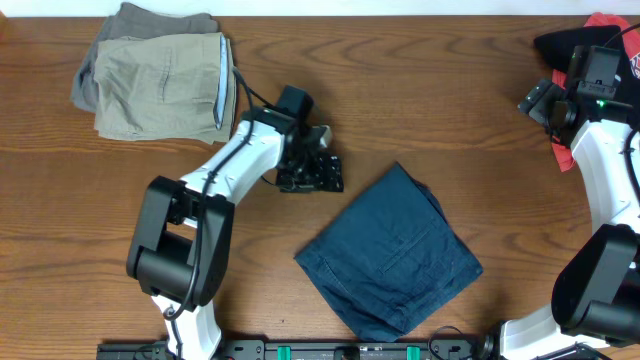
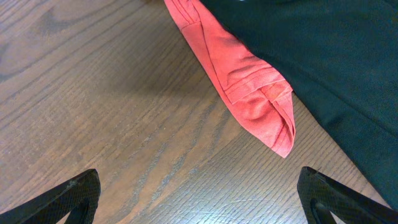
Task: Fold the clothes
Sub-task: 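Reach the left gripper to the folded shorts' top-left corner and grasp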
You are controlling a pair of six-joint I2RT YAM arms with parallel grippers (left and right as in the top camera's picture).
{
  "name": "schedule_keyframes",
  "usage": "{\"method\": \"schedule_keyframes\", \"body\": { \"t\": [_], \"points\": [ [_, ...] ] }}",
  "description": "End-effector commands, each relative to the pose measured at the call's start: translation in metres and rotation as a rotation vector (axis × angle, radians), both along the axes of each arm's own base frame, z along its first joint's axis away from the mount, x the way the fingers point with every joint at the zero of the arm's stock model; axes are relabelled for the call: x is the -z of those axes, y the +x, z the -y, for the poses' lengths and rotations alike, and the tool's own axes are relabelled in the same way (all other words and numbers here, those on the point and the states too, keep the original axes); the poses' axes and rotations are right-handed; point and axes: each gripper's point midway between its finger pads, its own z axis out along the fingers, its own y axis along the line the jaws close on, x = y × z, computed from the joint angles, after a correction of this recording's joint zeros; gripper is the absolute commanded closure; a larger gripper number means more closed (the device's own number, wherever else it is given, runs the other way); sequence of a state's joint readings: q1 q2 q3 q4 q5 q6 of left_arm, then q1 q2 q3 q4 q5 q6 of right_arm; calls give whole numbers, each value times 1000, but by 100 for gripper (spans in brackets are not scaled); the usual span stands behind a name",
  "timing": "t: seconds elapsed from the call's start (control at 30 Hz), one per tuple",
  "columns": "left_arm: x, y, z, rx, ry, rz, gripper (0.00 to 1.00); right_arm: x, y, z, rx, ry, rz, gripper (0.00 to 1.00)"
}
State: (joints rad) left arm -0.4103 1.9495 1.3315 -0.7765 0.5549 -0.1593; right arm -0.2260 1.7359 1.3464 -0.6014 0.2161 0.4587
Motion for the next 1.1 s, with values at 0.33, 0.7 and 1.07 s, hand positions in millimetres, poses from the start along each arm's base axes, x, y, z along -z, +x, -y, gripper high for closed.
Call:
{"method": "schedule_keyframes", "body": {
  "t": [0.33,0.7,1.07],
  "points": [
    [16,-30,24,118,-29,12,23,-9,2,3,-2,-20,17,1],
    [29,-31,12,103,57,27,23,-9,2,3,-2,-20,17,1],
    [31,-58,45,186,-16,9,23,-9,2,3,-2,-20,17,1]
  ]
}}
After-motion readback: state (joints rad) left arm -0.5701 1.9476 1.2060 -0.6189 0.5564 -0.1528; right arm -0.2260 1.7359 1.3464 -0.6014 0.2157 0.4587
